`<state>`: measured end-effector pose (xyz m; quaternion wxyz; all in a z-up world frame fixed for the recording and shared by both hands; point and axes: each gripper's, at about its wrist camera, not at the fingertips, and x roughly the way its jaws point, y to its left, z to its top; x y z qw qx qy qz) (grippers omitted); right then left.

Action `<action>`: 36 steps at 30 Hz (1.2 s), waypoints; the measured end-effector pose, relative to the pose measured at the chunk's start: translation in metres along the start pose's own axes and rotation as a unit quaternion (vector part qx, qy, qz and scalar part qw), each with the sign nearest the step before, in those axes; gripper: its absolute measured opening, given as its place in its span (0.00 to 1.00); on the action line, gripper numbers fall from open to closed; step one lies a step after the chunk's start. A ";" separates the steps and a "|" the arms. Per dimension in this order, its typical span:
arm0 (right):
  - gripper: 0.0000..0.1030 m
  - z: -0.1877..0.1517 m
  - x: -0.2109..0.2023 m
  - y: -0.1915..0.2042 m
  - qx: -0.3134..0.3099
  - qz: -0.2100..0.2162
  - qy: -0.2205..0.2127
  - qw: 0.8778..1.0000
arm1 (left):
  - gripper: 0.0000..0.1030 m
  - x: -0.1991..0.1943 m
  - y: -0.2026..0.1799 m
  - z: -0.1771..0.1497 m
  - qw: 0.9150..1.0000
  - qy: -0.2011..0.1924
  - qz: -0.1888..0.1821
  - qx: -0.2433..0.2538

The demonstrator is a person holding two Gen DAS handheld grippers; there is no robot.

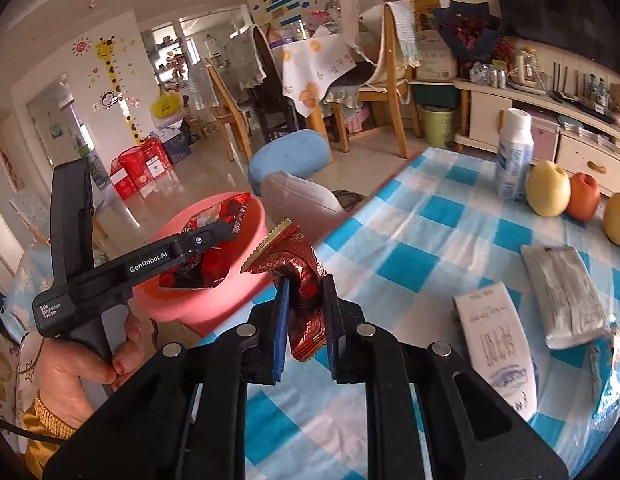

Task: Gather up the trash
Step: 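Carry the chip bag and foil wrapper over the pink bucket, then open both grippers to drop the bag and wrapper into the bucket, then move both tools back over the table toward the milk carton and wipes pack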

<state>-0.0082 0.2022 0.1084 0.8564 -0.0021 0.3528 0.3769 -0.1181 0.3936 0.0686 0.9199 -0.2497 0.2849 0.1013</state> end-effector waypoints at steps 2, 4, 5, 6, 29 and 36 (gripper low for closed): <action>0.17 0.011 0.018 0.014 -0.004 0.015 0.004 1.000 | 0.44 -0.002 0.023 0.005 1.000 -0.007 0.016 -0.026; 0.17 0.021 0.037 0.028 -0.013 0.027 0.009 1.000 | 0.44 -0.002 0.041 0.008 0.998 -0.010 0.031 -0.045; 0.17 0.026 0.046 0.035 -0.019 0.031 0.011 0.999 | 0.44 -0.002 0.047 0.009 0.998 -0.010 0.037 -0.050; 0.17 0.030 0.054 0.043 -0.023 0.036 0.013 0.999 | 0.44 -0.002 0.054 0.010 0.997 -0.011 0.043 -0.058; 0.81 0.016 0.062 0.042 -0.048 -0.032 -0.001 0.998 | 0.86 0.006 0.052 0.009 0.993 -0.029 0.098 -0.053; 0.86 -0.006 0.033 0.029 -0.085 -0.087 -0.005 0.993 | 0.87 0.008 0.019 0.003 0.992 -0.028 0.120 0.003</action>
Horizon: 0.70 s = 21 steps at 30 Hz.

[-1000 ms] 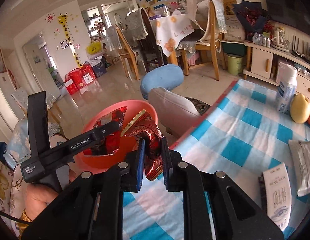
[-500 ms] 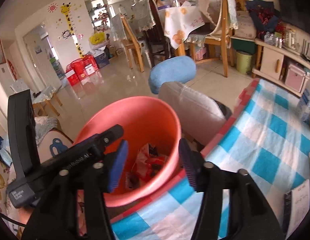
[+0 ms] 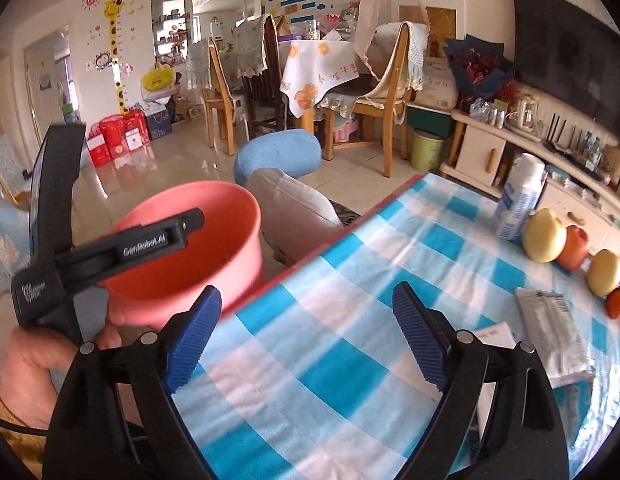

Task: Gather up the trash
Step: 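Move both tools back over the table toward the milk carton and wipes pack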

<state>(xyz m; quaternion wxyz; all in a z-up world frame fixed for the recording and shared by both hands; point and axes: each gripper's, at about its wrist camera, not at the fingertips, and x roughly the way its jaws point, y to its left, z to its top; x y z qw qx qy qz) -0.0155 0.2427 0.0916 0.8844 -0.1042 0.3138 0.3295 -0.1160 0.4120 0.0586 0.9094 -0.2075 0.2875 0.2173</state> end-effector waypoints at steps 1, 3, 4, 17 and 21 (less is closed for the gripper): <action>0.86 -0.002 -0.003 -0.002 -0.003 -0.006 0.001 1.000 | 0.87 -0.002 -0.005 -0.001 1.000 -0.001 0.002 0.010; 0.86 -0.011 -0.010 -0.007 -0.008 -0.017 0.001 1.000 | 0.87 -0.005 -0.016 -0.004 1.000 -0.003 0.004 0.027; 0.86 -0.015 -0.013 -0.009 -0.011 -0.024 0.001 1.000 | 0.88 -0.007 -0.022 -0.005 0.999 -0.004 0.004 0.037; 0.88 -0.052 -0.055 -0.042 0.003 -0.067 -0.008 0.998 | 0.90 -0.032 -0.089 -0.026 0.989 -0.014 0.013 0.144; 0.88 -0.062 -0.068 -0.051 0.012 -0.076 -0.012 0.997 | 0.90 -0.040 -0.103 -0.033 0.986 -0.016 0.011 0.165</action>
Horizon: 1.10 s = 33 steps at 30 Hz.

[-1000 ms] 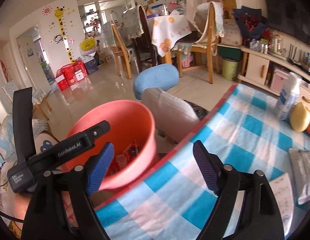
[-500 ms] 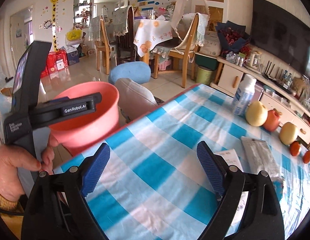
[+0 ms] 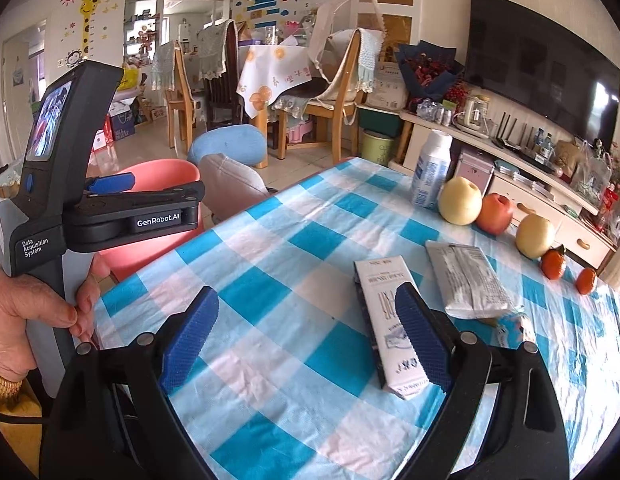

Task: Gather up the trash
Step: 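Move both tools back over the table toward the milk carton and wipes pack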

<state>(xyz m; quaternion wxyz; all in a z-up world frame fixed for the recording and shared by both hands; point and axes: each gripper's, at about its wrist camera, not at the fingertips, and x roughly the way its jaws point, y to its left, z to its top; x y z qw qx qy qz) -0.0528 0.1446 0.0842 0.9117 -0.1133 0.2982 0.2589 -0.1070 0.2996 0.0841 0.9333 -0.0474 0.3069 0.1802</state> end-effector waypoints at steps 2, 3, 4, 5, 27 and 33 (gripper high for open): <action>0.88 -0.004 -0.006 -0.004 0.002 -0.004 -0.002 1.000 | 0.90 -0.004 -0.009 0.001 1.000 -0.002 0.000 0.011; 0.88 -0.005 -0.008 -0.007 0.002 -0.007 -0.004 1.000 | 0.90 -0.007 -0.013 0.001 1.000 -0.004 -0.001 0.015; 0.88 -0.007 -0.011 -0.009 0.003 -0.010 -0.007 1.000 | 0.90 -0.009 -0.017 0.001 1.000 -0.005 -0.001 0.019; 0.88 -0.009 -0.014 -0.011 0.004 -0.011 -0.011 1.000 | 0.90 -0.012 -0.021 0.001 1.000 -0.007 -0.002 0.024; 0.89 -0.037 -0.064 -0.083 0.051 -0.049 -0.066 0.995 | 0.90 -0.070 -0.125 -0.012 0.989 -0.035 -0.010 0.142; 0.89 -0.042 -0.078 -0.114 0.084 -0.060 -0.079 0.991 | 0.90 -0.083 -0.150 -0.016 0.985 -0.040 -0.019 0.164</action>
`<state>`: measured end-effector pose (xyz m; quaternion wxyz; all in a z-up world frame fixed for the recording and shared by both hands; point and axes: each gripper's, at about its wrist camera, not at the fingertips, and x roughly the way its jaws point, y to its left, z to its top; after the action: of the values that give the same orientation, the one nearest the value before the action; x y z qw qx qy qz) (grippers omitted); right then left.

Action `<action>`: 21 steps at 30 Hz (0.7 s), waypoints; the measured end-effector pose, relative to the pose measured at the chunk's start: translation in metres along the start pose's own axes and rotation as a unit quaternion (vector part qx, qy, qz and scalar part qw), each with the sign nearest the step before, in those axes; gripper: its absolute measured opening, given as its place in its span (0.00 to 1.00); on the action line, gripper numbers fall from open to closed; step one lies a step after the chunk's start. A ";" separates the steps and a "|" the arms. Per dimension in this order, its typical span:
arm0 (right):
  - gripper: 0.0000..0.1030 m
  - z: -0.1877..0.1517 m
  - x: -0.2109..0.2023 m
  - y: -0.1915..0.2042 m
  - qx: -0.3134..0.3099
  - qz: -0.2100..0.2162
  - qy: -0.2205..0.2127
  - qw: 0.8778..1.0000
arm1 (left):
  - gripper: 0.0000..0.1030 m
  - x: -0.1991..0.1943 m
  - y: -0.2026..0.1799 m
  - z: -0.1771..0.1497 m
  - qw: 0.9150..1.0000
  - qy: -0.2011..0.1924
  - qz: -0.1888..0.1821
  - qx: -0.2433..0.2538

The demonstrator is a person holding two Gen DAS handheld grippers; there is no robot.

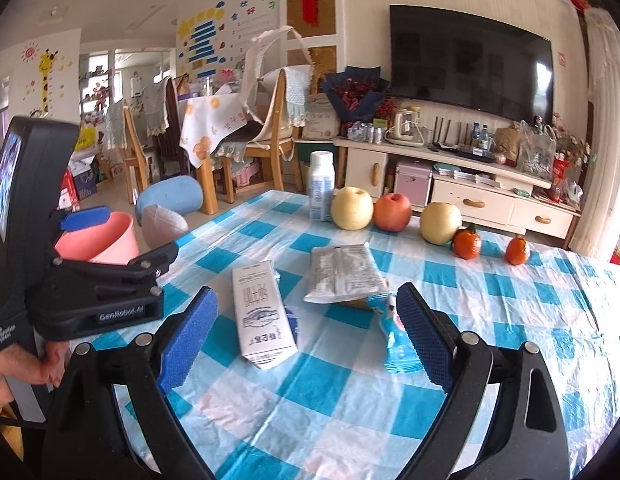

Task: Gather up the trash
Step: 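Move both tools back over the table toward the milk carton and wipes pack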

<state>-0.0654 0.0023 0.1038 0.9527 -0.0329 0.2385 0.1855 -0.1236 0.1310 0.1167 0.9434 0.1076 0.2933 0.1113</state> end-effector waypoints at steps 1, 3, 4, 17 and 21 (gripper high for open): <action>0.89 0.000 -0.002 -0.005 0.006 -0.002 -0.002 1.000 | 0.90 -0.002 -0.004 0.000 1.000 0.000 -0.001 0.004; 0.89 0.000 -0.005 -0.014 0.015 -0.008 -0.003 1.000 | 0.90 -0.006 -0.012 0.002 1.000 -0.002 -0.004 0.012; 0.89 0.000 -0.006 -0.019 0.020 -0.010 -0.003 1.000 | 0.90 -0.007 -0.016 0.002 1.000 -0.003 -0.005 0.016; 0.90 0.001 -0.023 -0.075 0.074 -0.032 -0.016 0.997 | 0.90 -0.019 -0.055 0.005 0.999 -0.003 -0.012 0.046; 0.90 0.002 -0.027 -0.091 0.090 -0.033 -0.021 0.995 | 0.90 -0.017 -0.065 0.004 0.999 0.002 -0.015 0.052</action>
<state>-0.0533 -0.0910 0.1157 0.9621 0.0486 0.2331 0.1325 -0.1250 0.0635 0.1116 0.9376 0.1517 0.3020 0.0818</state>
